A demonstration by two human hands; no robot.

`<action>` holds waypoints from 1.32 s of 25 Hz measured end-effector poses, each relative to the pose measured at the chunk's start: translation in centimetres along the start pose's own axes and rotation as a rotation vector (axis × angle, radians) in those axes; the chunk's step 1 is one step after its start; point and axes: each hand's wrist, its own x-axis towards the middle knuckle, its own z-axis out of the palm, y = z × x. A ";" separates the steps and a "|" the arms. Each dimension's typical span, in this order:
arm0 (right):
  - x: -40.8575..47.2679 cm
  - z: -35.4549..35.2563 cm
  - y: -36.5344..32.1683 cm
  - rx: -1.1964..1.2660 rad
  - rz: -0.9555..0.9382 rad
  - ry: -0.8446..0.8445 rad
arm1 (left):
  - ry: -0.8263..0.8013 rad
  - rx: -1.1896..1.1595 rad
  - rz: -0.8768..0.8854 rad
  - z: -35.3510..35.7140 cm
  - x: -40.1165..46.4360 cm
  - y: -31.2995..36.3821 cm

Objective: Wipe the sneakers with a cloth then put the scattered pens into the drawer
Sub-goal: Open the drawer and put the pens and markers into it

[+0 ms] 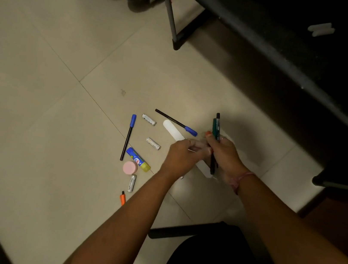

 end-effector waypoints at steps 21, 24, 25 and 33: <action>4.4 1.2 0.2 -0.626 -0.220 0.078 | 0.415 0.470 -0.305 -14.3 3.1 -9.8; 1.9 -1.0 0.0 -0.268 -0.212 0.016 | 0.422 -0.099 -0.241 -14.2 0.6 -9.2; 1.4 -1.8 0.2 -0.177 -0.187 0.006 | 0.398 -0.181 -0.222 -13.9 -0.8 -9.6; 0.4 -2.6 1.3 0.073 -0.023 -0.050 | 0.443 0.016 -0.642 -8.7 -13.6 -19.1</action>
